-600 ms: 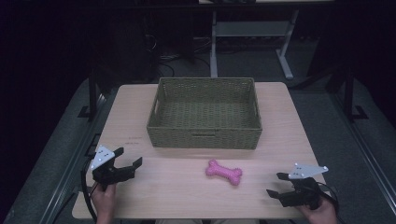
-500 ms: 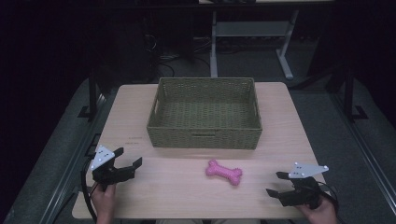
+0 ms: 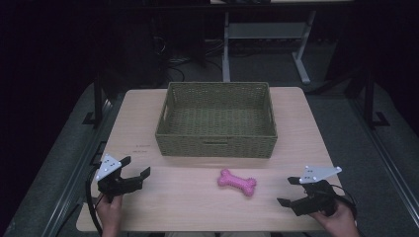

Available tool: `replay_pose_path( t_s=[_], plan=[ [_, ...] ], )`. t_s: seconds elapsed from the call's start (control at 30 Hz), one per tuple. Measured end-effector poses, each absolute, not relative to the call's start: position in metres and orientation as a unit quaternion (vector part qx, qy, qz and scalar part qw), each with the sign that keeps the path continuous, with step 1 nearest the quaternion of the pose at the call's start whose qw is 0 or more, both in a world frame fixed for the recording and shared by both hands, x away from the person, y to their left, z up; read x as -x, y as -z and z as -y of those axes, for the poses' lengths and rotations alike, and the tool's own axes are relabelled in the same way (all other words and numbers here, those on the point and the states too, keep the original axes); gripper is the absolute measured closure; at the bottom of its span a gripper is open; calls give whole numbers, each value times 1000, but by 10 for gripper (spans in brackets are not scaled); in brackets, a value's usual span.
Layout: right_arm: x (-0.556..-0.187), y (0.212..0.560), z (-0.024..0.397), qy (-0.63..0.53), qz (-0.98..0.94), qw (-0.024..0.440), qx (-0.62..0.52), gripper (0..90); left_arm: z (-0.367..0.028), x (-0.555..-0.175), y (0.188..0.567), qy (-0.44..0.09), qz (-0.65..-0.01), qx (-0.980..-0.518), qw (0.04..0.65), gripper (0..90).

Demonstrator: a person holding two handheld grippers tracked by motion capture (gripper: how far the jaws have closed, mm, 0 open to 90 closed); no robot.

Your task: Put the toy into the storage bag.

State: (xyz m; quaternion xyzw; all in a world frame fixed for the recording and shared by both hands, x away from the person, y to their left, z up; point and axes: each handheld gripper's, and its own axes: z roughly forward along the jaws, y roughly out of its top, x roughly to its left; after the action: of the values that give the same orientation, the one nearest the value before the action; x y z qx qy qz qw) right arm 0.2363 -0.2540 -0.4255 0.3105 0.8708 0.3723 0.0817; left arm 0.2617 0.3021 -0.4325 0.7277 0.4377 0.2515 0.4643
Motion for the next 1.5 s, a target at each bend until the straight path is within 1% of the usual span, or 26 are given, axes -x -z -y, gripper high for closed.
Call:
replay_pose_path(
  t_s=[0.4, 0.87, 1.33, 1.5],
  plan=[
    [-248, 413, 230, -350, -893, 57, -278, 167, -304, -261, 432, -255, -438, -726, 464, 136],
    [-267, 410, 206, -324, -909, 24, -259, 168, -304, -260, 432, -256, -439, -726, 464, 137],
    [-284, 400, 175, -298, -931, 11, -212, 172, -307, -260, 431, -256, -443, -720, 469, 137],
    [-289, 400, 162, -285, -937, 11, -199, 195, -307, -260, 431, -256, -444, -720, 469, 137]
  ],
)
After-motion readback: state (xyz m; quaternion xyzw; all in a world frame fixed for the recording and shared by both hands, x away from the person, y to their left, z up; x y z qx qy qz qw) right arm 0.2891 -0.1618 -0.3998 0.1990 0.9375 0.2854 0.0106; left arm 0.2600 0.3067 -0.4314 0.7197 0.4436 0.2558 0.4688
